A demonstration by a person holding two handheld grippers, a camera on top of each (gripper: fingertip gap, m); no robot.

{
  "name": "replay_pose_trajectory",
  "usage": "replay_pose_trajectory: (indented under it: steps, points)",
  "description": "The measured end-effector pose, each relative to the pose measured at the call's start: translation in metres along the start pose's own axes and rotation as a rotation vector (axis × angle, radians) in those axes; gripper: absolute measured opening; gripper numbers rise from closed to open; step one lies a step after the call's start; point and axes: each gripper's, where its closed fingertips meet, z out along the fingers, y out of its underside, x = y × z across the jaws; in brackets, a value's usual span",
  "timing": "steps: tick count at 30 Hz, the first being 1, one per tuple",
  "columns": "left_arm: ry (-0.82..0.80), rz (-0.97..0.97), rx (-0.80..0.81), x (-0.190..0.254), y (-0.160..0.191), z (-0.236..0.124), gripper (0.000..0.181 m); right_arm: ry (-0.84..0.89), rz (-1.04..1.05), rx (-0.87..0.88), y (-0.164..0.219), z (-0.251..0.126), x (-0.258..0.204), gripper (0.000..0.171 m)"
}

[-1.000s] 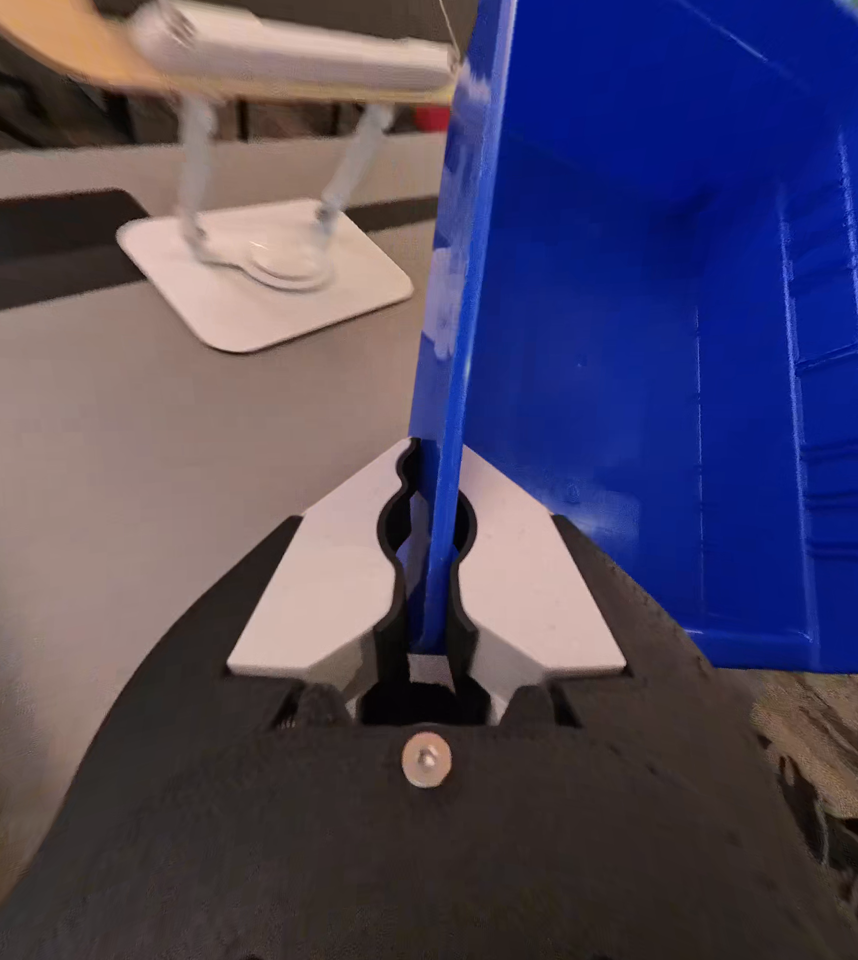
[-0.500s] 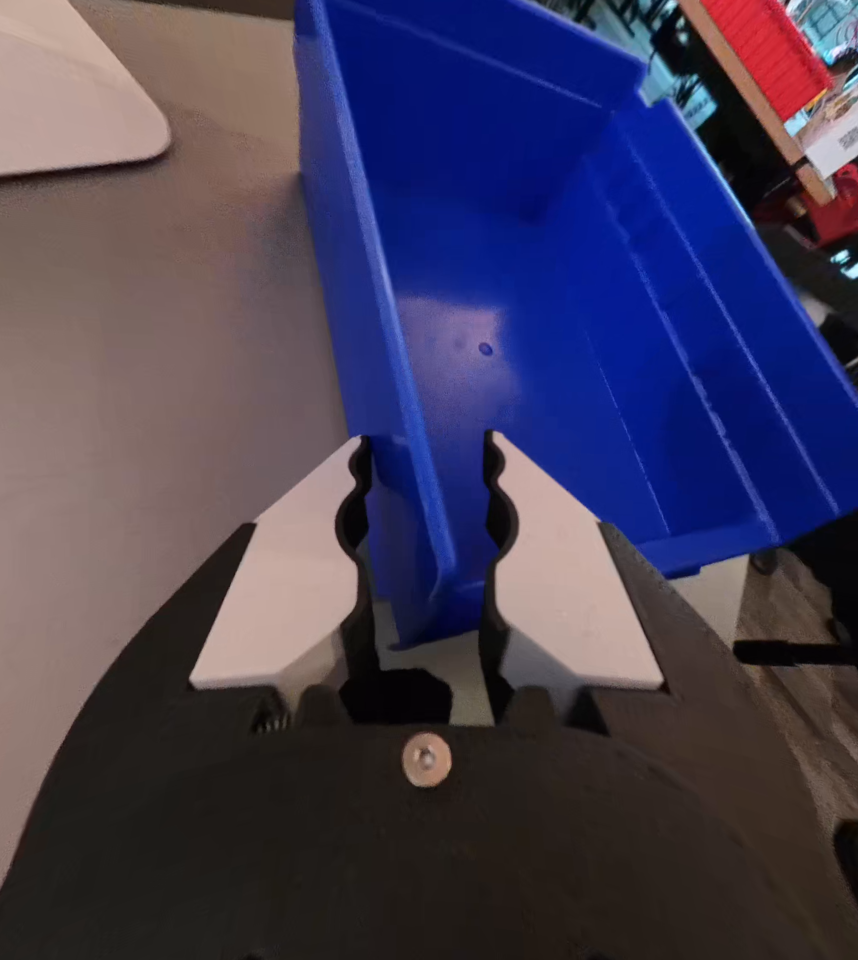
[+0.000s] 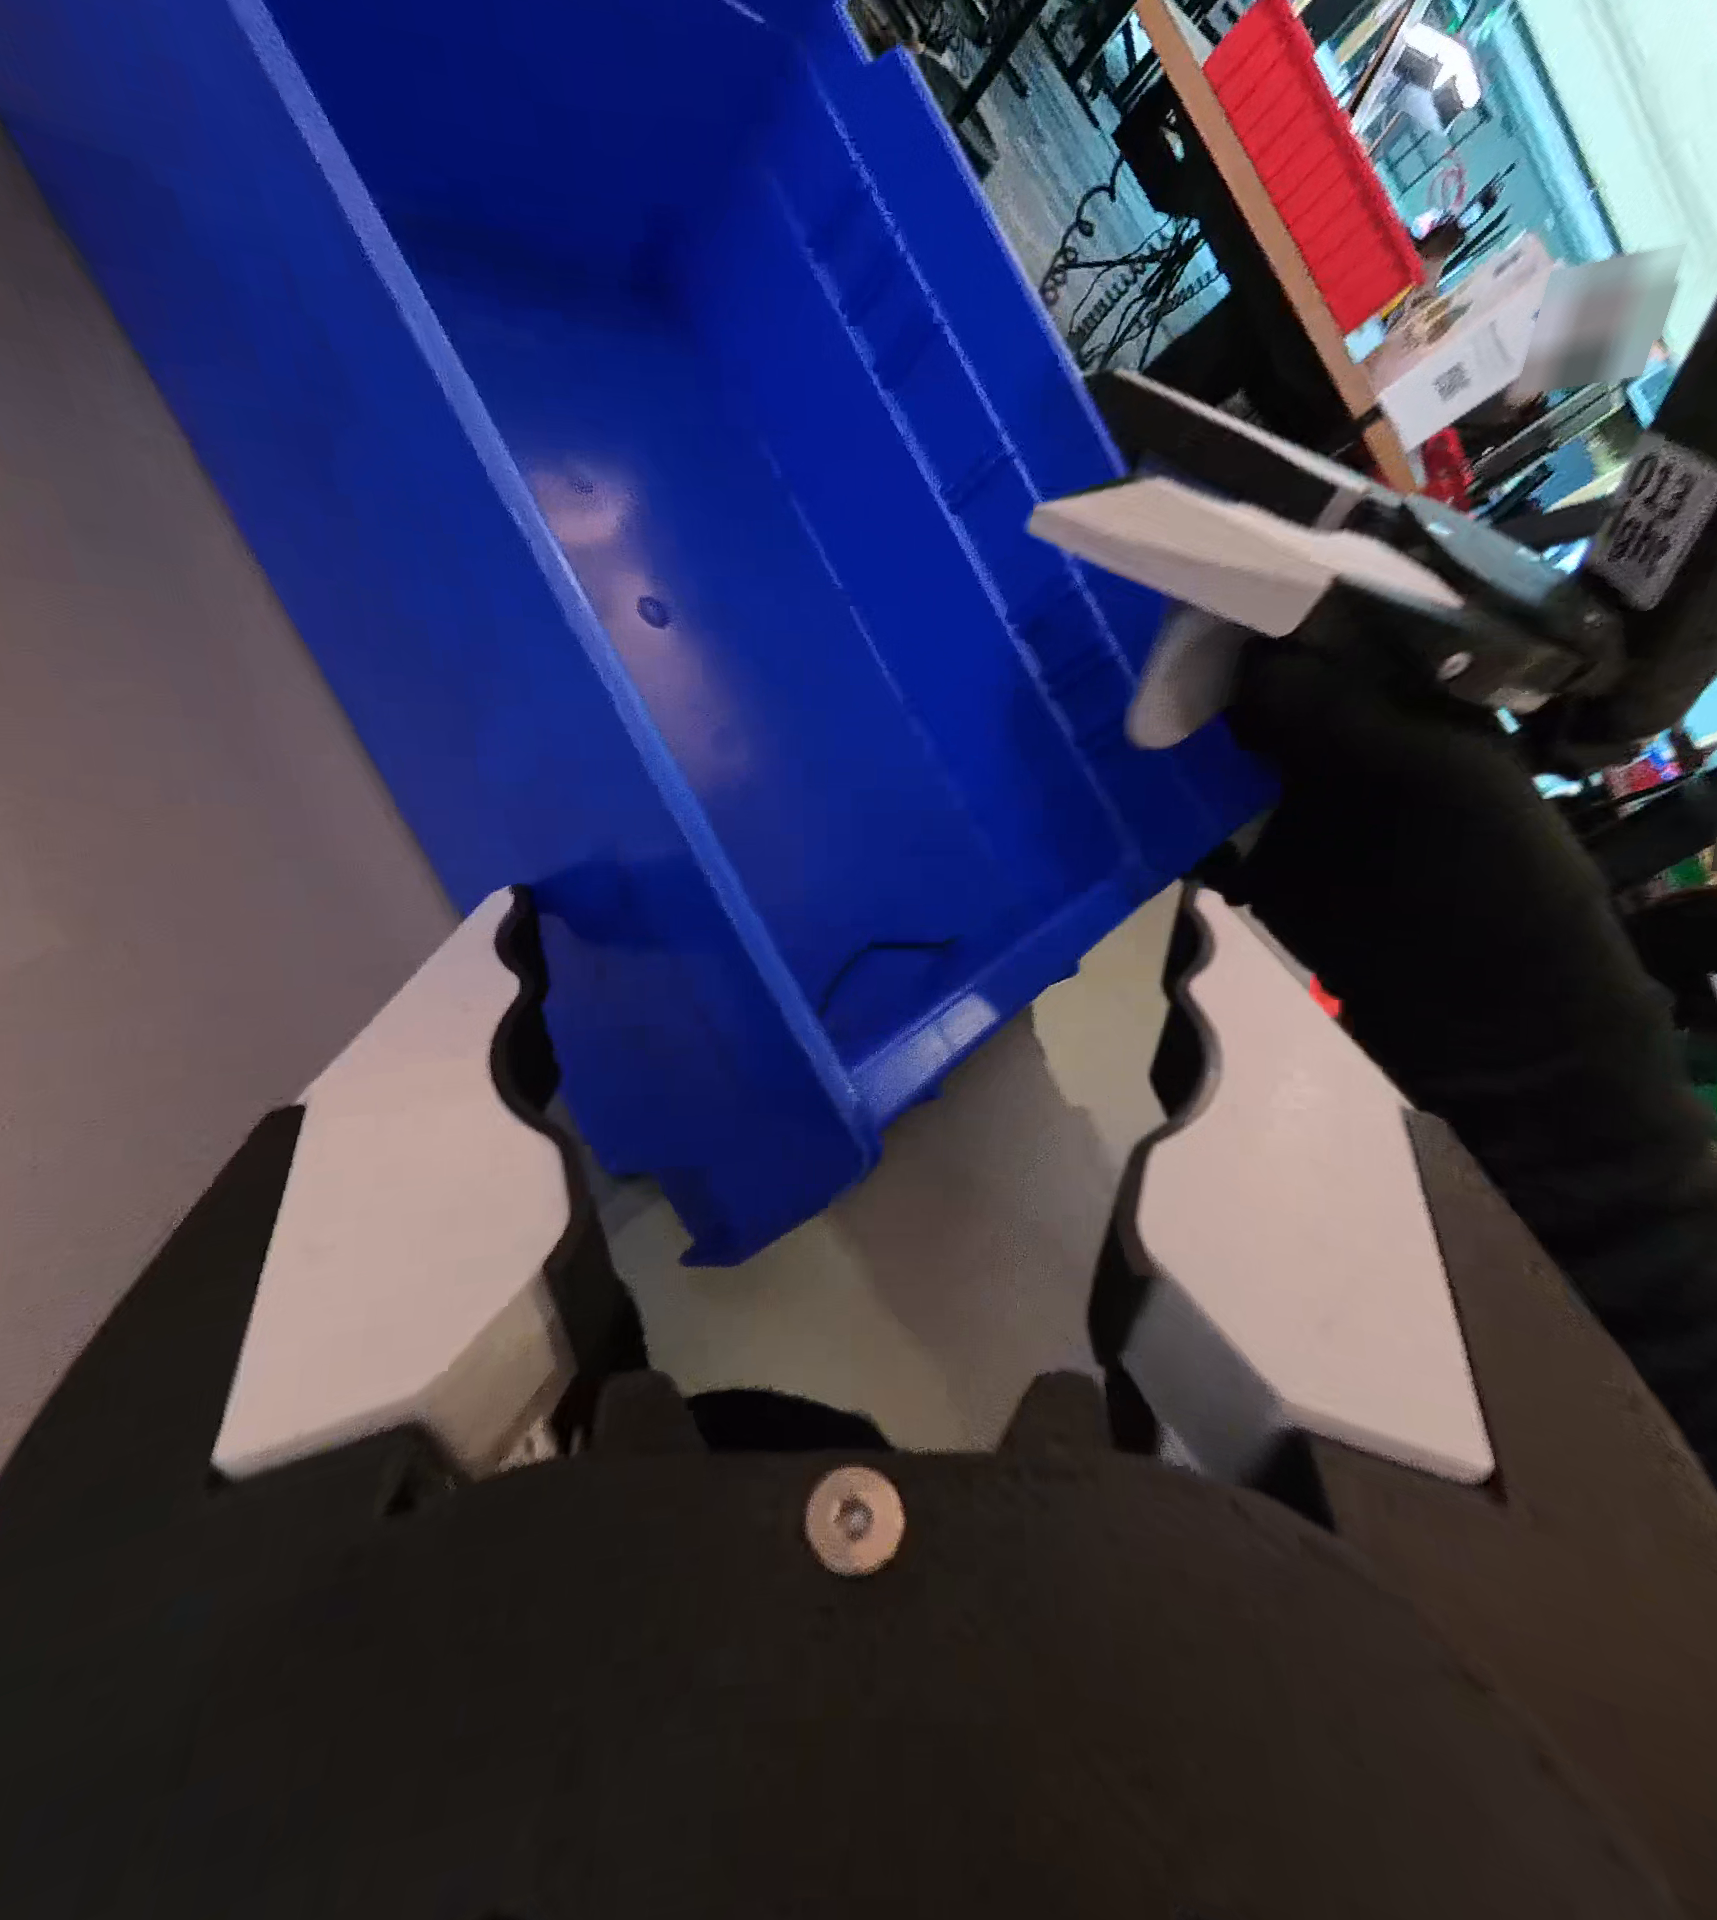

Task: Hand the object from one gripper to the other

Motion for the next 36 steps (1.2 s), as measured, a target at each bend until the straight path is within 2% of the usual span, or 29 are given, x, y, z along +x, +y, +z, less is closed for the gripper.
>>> replay_pose_trajectory:
  steps: [3, 6, 9, 10, 11, 13, 15, 17, 19, 21, 25, 27, 28, 30, 32, 36]
  points:
    - [0.024, -0.03, 0.015, 0.01, -0.008, 0.017, 0.13, -0.008, 0.008, -0.007, -0.008, 0.006, 0.019, 0.108]
    - [0.079, -0.023, -0.008, 0.021, -0.008, 0.031, 0.127, 0.084, -0.104, -0.069, -0.01, 0.009, 0.055, 0.105]
    - [0.193, -0.056, -0.07, 0.031, -0.008, 0.038, 0.121, 0.134, -0.161, -0.072, -0.019, 0.013, 0.086, 0.09]
    - [0.25, -0.078, -0.099, 0.037, -0.007, 0.034, 0.116, 0.155, -0.18, -0.108, -0.018, 0.014, 0.095, 0.081]
    - [0.257, -0.048, -0.105, 0.038, -0.008, 0.028, 0.114, 0.192, -0.226, -0.151, -0.018, 0.013, 0.103, 0.081]
    - [0.211, 0.061, -0.091, 0.032, -0.011, 0.009, 0.118, 0.344, -0.381, -0.157, -0.037, 0.0, 0.119, 0.088]
    - [0.175, 0.119, -0.093, 0.026, -0.01, -0.018, 0.121, 0.46, -0.518, -0.144, -0.062, -0.018, 0.115, 0.101]
    - [0.07, 0.225, -0.103, 0.006, -0.005, -0.049, 0.124, 0.464, -0.59, -0.07, -0.088, -0.03, 0.082, 0.11]
    - [-0.038, 0.297, -0.108, -0.02, 0.003, -0.082, 0.129, 0.344, -0.589, -0.036, -0.095, -0.028, 0.028, 0.128]
    - [-0.214, 0.342, -0.116, -0.06, 0.011, -0.113, 0.15, 0.221, -0.61, -0.018, -0.092, -0.022, -0.035, 0.136]
    - [-0.501, 0.378, -0.136, -0.127, 0.03, -0.173, 0.158, -0.076, -0.622, -0.093, -0.047, 0.005, -0.163, 0.139]
    - [-0.511, 0.308, -0.134, -0.14, 0.041, -0.19, 0.158, -0.209, -0.569, -0.145, -0.019, 0.022, -0.211, 0.146]
    - [-0.534, 0.298, -0.134, -0.147, 0.044, -0.198, 0.158, -0.249, -0.548, -0.144, -0.01, 0.031, -0.23, 0.146]
    - [-0.601, 0.327, -0.139, -0.163, 0.047, -0.212, 0.158, -0.335, -0.501, -0.165, 0.011, 0.052, -0.26, 0.159]
    - [-0.653, 0.378, -0.141, -0.173, 0.045, -0.221, 0.158, -0.398, -0.476, -0.228, 0.038, 0.072, -0.282, 0.159]
    - [-0.675, 0.371, -0.151, -0.19, 0.047, -0.223, 0.158, -0.374, -0.526, -0.286, 0.064, 0.104, -0.295, 0.159]
